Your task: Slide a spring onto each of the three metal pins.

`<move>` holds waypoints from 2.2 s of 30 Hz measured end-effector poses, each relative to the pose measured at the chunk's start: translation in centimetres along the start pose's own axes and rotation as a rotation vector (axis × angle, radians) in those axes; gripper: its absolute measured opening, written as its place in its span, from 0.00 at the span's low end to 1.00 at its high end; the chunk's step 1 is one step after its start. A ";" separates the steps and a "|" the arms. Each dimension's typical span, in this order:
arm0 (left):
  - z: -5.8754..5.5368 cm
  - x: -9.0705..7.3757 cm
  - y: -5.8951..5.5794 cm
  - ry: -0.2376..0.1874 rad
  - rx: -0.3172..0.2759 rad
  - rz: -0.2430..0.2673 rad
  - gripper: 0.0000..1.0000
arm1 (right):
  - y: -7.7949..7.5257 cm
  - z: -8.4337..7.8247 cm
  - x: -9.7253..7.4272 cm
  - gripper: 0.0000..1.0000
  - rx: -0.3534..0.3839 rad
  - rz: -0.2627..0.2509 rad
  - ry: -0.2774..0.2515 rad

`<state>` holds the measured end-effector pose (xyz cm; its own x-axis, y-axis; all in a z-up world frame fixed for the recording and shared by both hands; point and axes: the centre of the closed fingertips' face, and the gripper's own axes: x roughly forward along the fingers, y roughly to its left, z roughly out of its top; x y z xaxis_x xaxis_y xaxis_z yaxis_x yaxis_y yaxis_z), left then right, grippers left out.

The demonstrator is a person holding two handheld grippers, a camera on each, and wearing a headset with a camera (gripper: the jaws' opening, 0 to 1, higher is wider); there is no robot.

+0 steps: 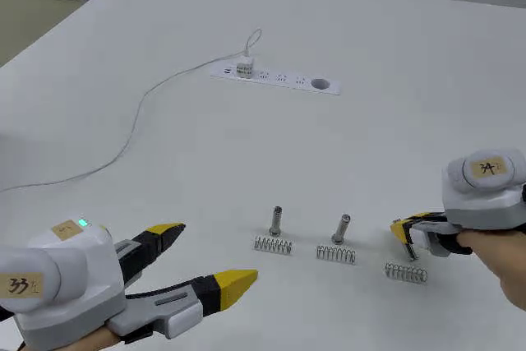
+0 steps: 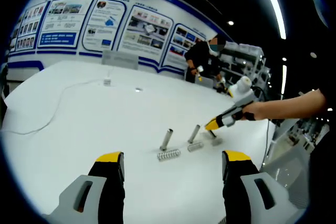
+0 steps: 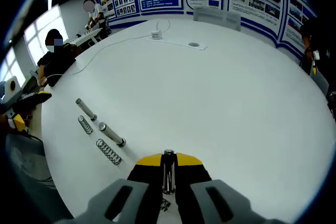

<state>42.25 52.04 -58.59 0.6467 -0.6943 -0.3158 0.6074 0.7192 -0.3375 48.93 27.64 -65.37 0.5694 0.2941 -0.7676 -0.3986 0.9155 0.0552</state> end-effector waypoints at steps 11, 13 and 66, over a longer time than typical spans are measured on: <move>0.1 0.0 0.1 -0.006 -0.002 0.002 0.78 | 0.0 0.5 -1.3 0.07 -0.006 -0.003 -0.046; 0.1 0.0 0.0 -0.003 0.000 -0.001 0.78 | -0.1 0.5 -1.2 0.07 -0.010 -0.008 -0.044; 0.0 0.0 -0.3 0.007 0.010 -0.013 0.77 | 0.8 -0.1 -3.8 0.13 -0.082 -0.016 -0.186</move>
<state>42.03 51.79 -58.50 0.6355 -0.7035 -0.3181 0.6201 0.7105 -0.3326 46.41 27.30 -62.47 0.6958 0.3327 -0.6366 -0.4416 0.8971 -0.0138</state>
